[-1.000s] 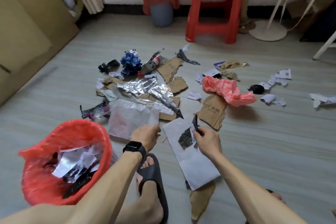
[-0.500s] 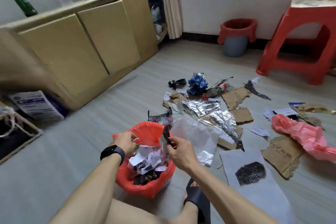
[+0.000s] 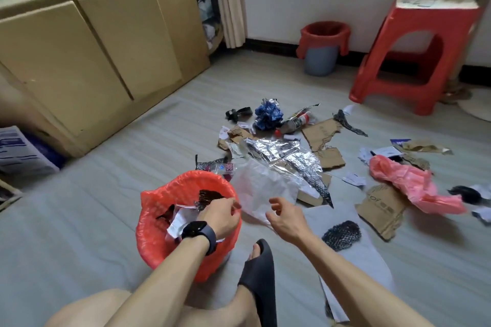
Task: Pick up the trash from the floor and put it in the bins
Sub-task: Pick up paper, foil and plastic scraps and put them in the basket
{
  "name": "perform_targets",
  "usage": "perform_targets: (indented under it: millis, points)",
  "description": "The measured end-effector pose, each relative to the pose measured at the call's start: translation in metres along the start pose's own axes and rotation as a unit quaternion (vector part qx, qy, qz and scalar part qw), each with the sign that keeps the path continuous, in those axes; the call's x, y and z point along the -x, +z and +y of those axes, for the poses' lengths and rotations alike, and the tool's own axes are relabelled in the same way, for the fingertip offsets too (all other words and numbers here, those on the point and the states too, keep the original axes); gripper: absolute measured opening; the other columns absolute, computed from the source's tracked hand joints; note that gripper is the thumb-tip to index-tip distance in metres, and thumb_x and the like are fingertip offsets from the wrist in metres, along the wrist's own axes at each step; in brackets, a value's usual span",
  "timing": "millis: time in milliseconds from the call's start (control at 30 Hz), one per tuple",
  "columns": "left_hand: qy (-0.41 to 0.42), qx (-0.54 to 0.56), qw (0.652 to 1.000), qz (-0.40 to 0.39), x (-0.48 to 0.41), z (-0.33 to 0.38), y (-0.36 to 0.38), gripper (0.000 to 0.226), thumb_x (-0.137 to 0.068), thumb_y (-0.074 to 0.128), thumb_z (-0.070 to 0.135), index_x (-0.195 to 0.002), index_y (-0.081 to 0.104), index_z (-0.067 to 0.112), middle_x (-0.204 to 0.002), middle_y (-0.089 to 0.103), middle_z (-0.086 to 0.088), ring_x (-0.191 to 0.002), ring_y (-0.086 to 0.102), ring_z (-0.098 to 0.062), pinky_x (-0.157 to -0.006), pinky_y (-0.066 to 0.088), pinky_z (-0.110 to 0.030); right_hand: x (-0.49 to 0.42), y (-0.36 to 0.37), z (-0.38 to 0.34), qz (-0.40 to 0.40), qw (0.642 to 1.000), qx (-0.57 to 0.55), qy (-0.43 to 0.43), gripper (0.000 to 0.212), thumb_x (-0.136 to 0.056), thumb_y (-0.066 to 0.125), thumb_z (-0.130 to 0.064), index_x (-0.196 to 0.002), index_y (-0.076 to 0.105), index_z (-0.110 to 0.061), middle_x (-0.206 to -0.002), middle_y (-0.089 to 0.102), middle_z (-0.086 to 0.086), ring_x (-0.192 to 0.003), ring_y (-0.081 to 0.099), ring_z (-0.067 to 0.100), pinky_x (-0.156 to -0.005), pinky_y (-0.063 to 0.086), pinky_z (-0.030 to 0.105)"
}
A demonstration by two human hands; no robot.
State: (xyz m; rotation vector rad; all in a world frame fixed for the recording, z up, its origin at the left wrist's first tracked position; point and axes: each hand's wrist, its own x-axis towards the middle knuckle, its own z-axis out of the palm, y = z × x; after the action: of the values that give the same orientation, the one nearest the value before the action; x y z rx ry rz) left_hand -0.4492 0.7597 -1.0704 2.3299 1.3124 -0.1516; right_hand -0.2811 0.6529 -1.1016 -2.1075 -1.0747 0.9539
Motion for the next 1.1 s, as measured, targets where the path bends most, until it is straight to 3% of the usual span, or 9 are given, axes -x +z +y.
perform_targets:
  millis: [133,200,333,467,633,833,967,1100]
  points:
    - [0.079,-0.012,0.996,-0.049,-0.003,0.049,0.062,0.035,-0.088,0.05,0.03,-0.12,0.064,0.031,-0.123,0.065,0.005,-0.115,0.059,-0.019,-0.096,0.048,-0.033,0.009,-0.027,0.068,0.032,0.995,0.024,0.09,0.044,-0.09,0.058,-0.033,-0.132,0.056,-0.018,-0.126,0.066,0.005,-0.115,0.061,0.024,-0.099,0.047,0.033]
    - [0.097,-0.019,0.989,-0.11,-0.002,0.07,0.101,0.034,-0.089,0.05,0.031,-0.121,0.061,0.033,-0.125,0.062,0.005,-0.118,0.057,-0.02,-0.098,0.047,-0.034,0.021,-0.039,0.109,0.042,0.988,0.033,0.143,0.045,-0.091,0.057,-0.032,-0.132,0.055,-0.016,-0.128,0.064,0.006,-0.118,0.059,0.025,-0.099,0.046,0.033]
    - [0.086,-0.066,0.972,-0.211,0.002,0.105,0.168,0.038,-0.082,0.042,0.047,-0.119,0.05,0.046,-0.13,0.058,0.011,-0.119,0.049,-0.038,-0.101,0.04,-0.052,0.053,-0.049,0.192,0.025,0.967,0.06,0.248,0.054,-0.089,0.057,-0.033,-0.138,0.048,-0.014,-0.135,0.059,0.009,-0.124,0.055,0.029,-0.1,0.045,0.035]
    - [0.13,-0.075,0.953,-0.264,0.006,0.13,0.217,0.039,-0.091,0.049,0.032,-0.13,0.051,0.03,-0.137,0.054,-0.001,-0.123,0.052,-0.027,-0.099,0.047,-0.041,0.084,-0.047,0.239,0.008,0.944,0.095,0.316,0.065,-0.083,0.059,-0.038,-0.143,0.043,-0.018,-0.14,0.052,0.012,-0.129,0.048,0.032,-0.104,0.043,0.037]
    - [0.109,-0.099,0.947,-0.284,0.021,0.146,0.272,0.035,-0.095,0.047,0.025,-0.13,0.045,0.018,-0.131,0.053,-0.01,-0.116,0.054,-0.033,-0.087,0.05,-0.042,0.098,-0.04,0.26,-0.016,0.944,0.157,0.291,0.07,-0.089,0.056,-0.041,-0.151,0.03,-0.021,-0.153,0.029,0.012,-0.137,0.03,0.035,-0.113,0.028,0.039]
    - [-0.096,0.008,0.961,-0.259,0.025,0.154,0.312,0.052,-0.084,0.057,0.057,-0.116,0.053,0.016,-0.122,0.05,-0.006,-0.108,0.057,-0.03,-0.086,0.05,-0.038,0.059,-0.047,0.267,0.006,0.956,0.193,0.22,0.075,-0.09,0.059,-0.044,-0.154,0.022,-0.029,-0.162,0.01,0.008,-0.143,0.021,0.034,-0.112,0.031,0.045]
    - [-0.185,0.032,0.957,-0.219,0.023,0.165,0.329,0.072,-0.075,0.06,0.07,-0.119,0.051,0.014,-0.12,0.047,-0.006,-0.11,0.056,-0.031,-0.086,0.051,-0.042,0.015,-0.056,0.279,0.012,0.961,0.216,0.175,0.076,-0.091,0.059,-0.043,-0.155,0.018,-0.032,-0.163,0.006,0.011,-0.143,0.021,0.037,-0.115,0.029,0.046]
    - [-0.201,0.025,0.954,-0.221,0.01,0.172,0.336,0.062,-0.077,0.064,0.063,-0.112,0.058,0.013,-0.116,0.05,-0.006,-0.104,0.058,-0.031,-0.083,0.053,-0.044,-0.031,-0.06,0.283,0.0,0.959,0.242,0.144,0.077,-0.092,0.059,-0.044,-0.153,0.012,-0.046,-0.165,-0.001,0.004,-0.137,0.03,0.038,-0.106,0.038,0.047]
